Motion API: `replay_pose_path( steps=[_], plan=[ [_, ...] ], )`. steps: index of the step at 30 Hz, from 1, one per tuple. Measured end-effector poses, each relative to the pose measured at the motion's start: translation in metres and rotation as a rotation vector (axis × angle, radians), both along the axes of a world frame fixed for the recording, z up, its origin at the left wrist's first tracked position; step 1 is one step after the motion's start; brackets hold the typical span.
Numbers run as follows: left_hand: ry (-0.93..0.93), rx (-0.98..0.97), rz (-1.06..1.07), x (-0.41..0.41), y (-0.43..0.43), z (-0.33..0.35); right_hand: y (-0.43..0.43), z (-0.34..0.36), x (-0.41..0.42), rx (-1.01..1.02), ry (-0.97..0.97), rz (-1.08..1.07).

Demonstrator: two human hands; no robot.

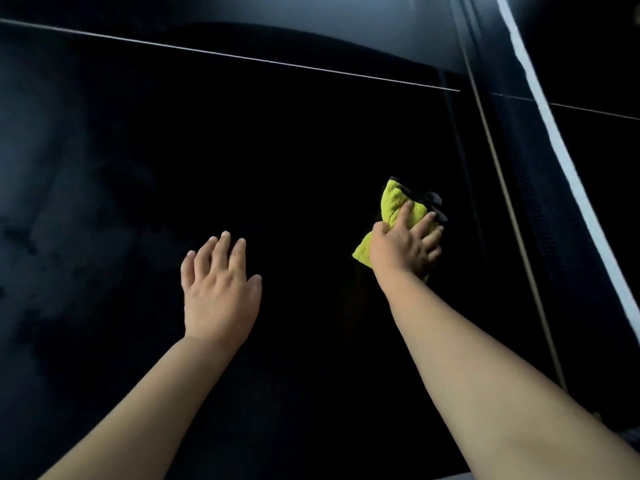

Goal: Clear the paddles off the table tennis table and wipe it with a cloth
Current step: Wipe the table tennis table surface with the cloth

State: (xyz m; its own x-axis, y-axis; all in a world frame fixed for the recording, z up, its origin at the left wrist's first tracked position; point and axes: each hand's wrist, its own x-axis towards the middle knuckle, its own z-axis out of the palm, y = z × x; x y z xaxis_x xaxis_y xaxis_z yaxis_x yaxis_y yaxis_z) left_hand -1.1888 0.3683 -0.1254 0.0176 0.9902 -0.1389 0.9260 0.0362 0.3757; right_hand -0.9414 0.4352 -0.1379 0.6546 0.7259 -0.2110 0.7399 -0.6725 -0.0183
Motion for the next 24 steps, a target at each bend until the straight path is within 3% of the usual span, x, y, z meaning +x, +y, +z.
replay_pose_path(
  steps=[7,14,19,24],
  plan=[
    [0.041,-0.005,0.146,-0.125,-0.021,-0.002,0.024,-0.006,-0.166,0.023,0.036,0.21],
    [0.075,-0.048,0.236,-0.19,-0.051,-0.005,0.02,-0.004,-0.295,-0.009,0.105,0.544],
    [0.091,-0.075,0.261,-0.189,-0.064,0.004,-0.023,-0.002,-0.314,-0.071,0.132,0.786],
    [0.104,-0.079,0.236,-0.15,-0.072,0.014,-0.07,0.001,-0.272,-0.083,0.143,1.009]
  ],
)
